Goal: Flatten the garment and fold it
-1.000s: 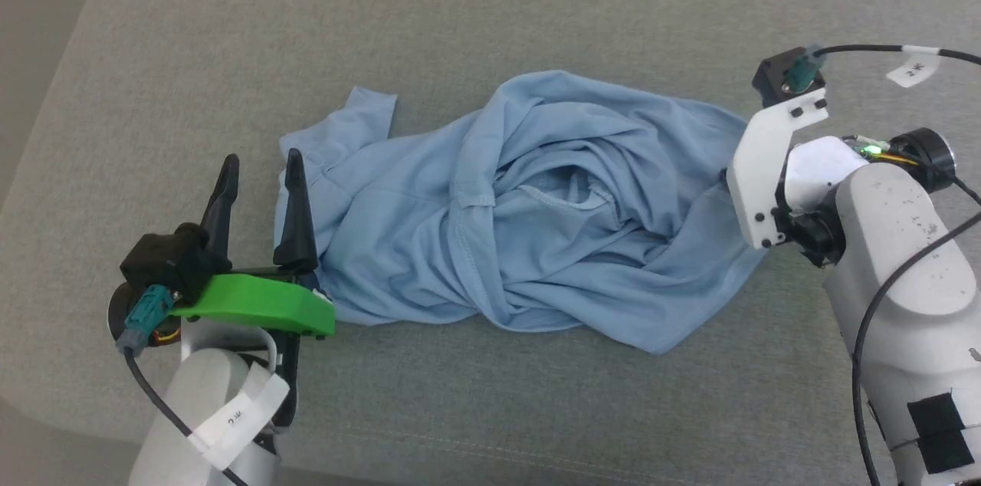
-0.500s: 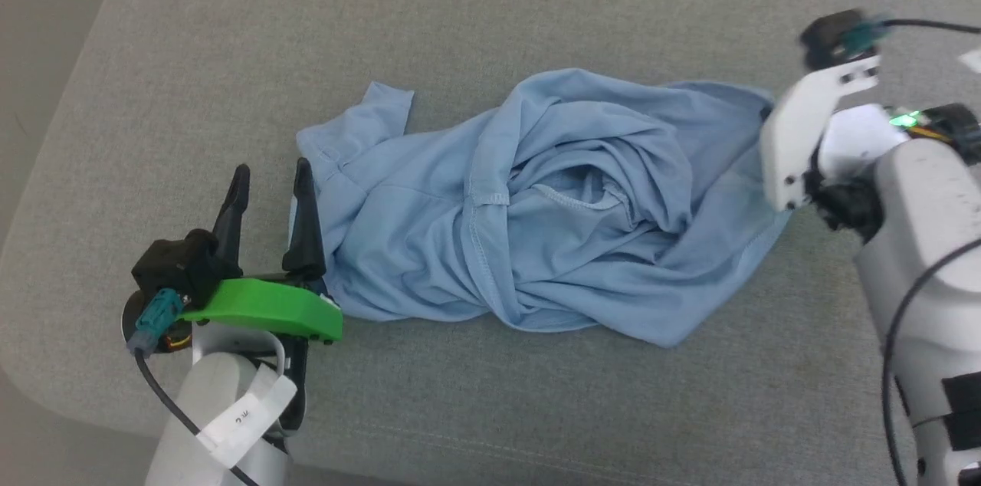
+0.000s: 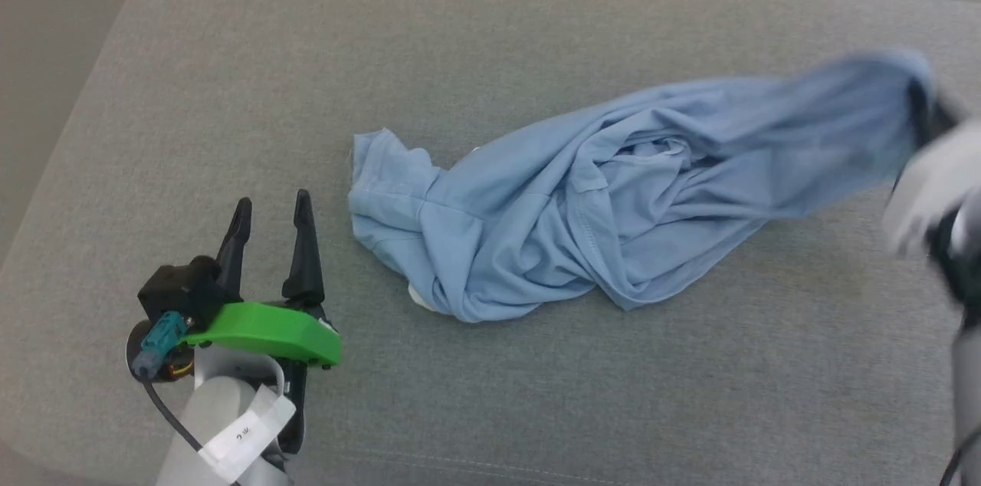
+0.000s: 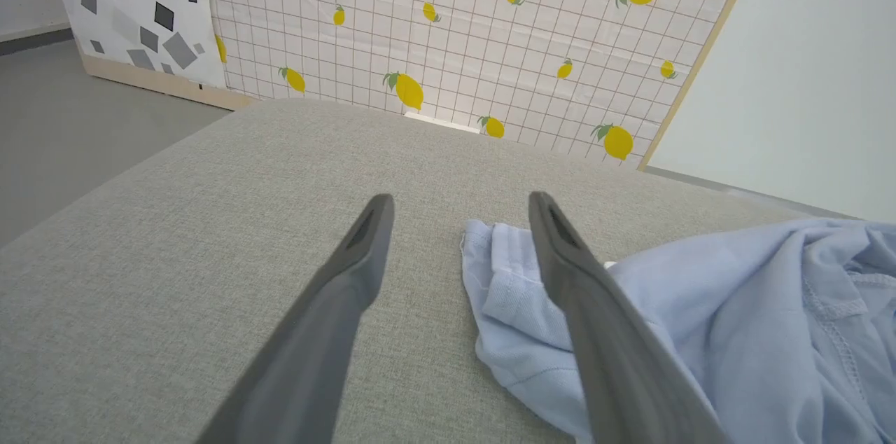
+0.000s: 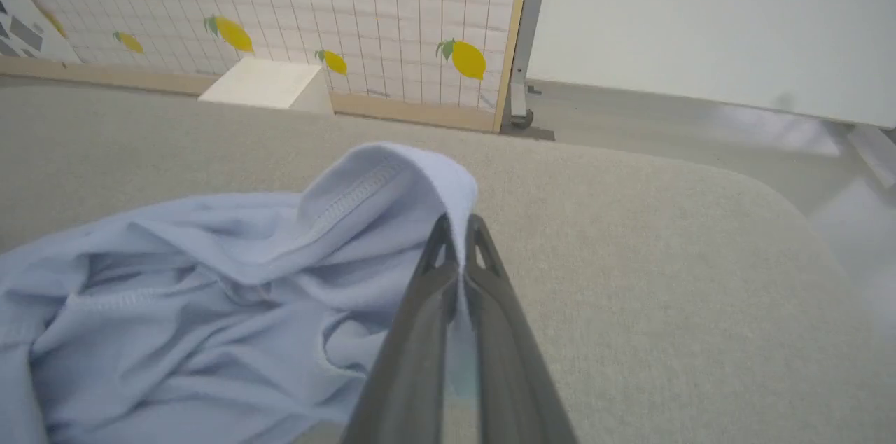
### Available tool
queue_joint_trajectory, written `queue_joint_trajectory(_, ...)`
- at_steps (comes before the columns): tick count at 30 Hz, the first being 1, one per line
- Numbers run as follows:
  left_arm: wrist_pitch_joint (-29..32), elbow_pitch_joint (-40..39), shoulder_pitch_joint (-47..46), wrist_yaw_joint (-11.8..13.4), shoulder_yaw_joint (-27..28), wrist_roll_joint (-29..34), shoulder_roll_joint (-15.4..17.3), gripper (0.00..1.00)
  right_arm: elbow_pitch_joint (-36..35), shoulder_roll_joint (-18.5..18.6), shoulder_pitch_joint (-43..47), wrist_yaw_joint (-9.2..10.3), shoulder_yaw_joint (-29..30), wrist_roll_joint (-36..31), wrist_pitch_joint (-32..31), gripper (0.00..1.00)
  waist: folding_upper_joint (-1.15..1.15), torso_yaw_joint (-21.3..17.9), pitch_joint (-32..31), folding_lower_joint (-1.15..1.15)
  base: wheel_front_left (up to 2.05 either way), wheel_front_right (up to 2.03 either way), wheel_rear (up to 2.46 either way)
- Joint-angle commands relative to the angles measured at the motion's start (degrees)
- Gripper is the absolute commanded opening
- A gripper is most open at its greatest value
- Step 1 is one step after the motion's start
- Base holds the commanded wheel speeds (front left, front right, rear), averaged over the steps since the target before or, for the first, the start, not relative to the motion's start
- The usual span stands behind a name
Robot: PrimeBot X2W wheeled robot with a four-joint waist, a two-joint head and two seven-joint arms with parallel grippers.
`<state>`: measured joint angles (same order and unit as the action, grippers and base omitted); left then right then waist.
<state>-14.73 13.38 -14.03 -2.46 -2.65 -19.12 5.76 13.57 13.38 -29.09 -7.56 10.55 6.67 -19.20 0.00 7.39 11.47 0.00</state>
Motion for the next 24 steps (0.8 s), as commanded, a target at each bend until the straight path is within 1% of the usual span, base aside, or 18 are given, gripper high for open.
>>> queue_joint_trajectory(1,-0.3,0.3,0.7,-0.3,0.2,0.5,-0.2,1.00,-2.3,-1.1,5.7,0.08,-0.2,0.7,-0.7,0.00,0.00,-1.7,-1.5,0.00,0.00,0.00,0.00)
queue_joint_trajectory(5,-0.3,0.8,0.8,-0.5,0.2,0.5,-0.2,1.00,-8.0,-4.4,20.2,0.08,-1.0,2.6,-3.0,0.00,0.00,-2.8,-2.1,0.00,0.00,0.00,0.00)
queue_joint_trajectory(9,-0.3,1.4,0.5,-0.7,-0.1,0.4,-0.4,1.00,-8.7,-5.7,30.5,0.08,-4.5,4.0,-6.1,0.00,0.00,-3.4,-2.5,0.00,0.00,0.00,0.00)
queue_joint_trajectory(11,-0.3,1.8,0.4,-0.8,-0.1,0.3,-0.5,1.00,-7.9,-5.2,33.8,0.08,-6.8,4.7,-8.4,0.00,0.00,-3.6,-2.7,0.00,0.00,0.00,0.00)
queue_joint_trajectory(13,-0.3,2.1,0.3,-0.8,-0.1,0.2,-0.6,1.00,-7.2,-4.9,35.4,0.08,-7.5,6.0,-10.0,0.00,0.00,-3.9,-2.8,0.00,0.00,0.00,0.00)
queue_joint_trajectory(15,-0.3,2.4,0.5,-0.8,0.0,0.1,-0.6,1.00,-7.4,-4.7,35.7,0.08,-6.9,7.1,-10.8,0.00,0.00,-4.2,-3.1,0.00,0.00,0.00,0.00)
queue_joint_trajectory(17,-0.3,2.7,0.7,-0.7,0.1,0.0,-0.6,1.00,-9.1,-5.0,34.4,0.08,-5.3,8.2,-9.4,0.01,0.00,-4.7,-3.4,0.00,0.00,0.00,0.00)
queue_joint_trajectory(18,-0.3,2.9,0.9,-0.7,0.2,0.0,-0.5,1.00,-10.1,-5.2,33.6,0.08,-4.5,9.2,-8.6,1.00,0.00,-4.8,-3.6,0.00,0.00,0.00,0.00)
queue_joint_trajectory(21,-0.3,3.3,1.1,-0.7,0.3,-0.2,-0.4,1.00,-13.5,-6.5,31.0,0.08,-1.4,13.1,-6.2,1.00,0.00,-5.2,-4.1,0.00,0.00,0.00,0.00)
queue_joint_trajectory(24,-0.3,3.7,1.3,-0.7,0.2,-0.3,-0.4,1.00,-17.1,-8.4,27.8,0.08,2.8,18.8,-2.7,1.00,0.00,-5.4,-4.7,0.00,0.00,0.00,0.00)
